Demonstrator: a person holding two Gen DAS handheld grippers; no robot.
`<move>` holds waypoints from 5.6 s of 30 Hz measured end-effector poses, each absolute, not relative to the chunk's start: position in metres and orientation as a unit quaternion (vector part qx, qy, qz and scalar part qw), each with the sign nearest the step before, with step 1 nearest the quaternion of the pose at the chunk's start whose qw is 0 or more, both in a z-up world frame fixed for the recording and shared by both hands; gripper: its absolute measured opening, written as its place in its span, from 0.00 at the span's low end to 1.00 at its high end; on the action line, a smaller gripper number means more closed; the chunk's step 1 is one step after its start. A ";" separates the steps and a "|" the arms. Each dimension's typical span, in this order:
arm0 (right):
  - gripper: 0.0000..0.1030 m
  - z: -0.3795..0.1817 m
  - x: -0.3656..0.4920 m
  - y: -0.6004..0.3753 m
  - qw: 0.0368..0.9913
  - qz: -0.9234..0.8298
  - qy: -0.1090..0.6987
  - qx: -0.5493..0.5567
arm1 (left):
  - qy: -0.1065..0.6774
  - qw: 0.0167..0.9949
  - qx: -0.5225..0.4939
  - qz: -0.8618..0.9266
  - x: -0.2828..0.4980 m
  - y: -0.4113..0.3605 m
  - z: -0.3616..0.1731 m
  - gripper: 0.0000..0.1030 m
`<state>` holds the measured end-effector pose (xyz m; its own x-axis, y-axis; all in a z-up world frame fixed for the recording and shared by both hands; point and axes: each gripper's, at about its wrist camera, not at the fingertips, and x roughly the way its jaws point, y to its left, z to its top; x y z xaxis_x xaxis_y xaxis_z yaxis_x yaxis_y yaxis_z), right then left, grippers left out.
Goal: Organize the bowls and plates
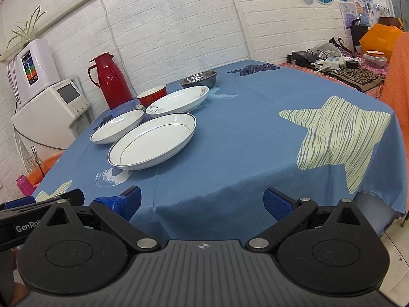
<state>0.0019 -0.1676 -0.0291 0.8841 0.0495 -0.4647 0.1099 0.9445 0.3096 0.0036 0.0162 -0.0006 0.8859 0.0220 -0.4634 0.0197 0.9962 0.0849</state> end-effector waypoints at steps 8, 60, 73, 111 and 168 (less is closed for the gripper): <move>0.87 -0.023 0.021 -0.168 0.956 -0.020 0.255 0.147 | 0.264 0.964 0.028 0.009 0.044 0.034 0.005 0.87; 0.80 -0.025 0.230 -0.152 0.906 0.105 0.411 -0.007 | 0.427 0.897 0.015 -0.112 0.238 0.047 -0.026 0.86; 0.28 -0.011 0.240 -0.151 0.876 0.136 0.463 0.008 | 0.429 0.887 -0.037 -0.167 0.234 0.051 -0.019 0.13; 0.35 0.018 0.212 -0.080 0.886 0.205 0.409 0.074 | 0.362 0.930 -0.048 -0.043 0.200 0.198 0.033 0.39; 0.54 -0.008 0.417 0.001 0.897 0.169 0.407 -0.015 | 0.422 0.903 -0.063 -0.054 0.413 0.193 -0.013 0.44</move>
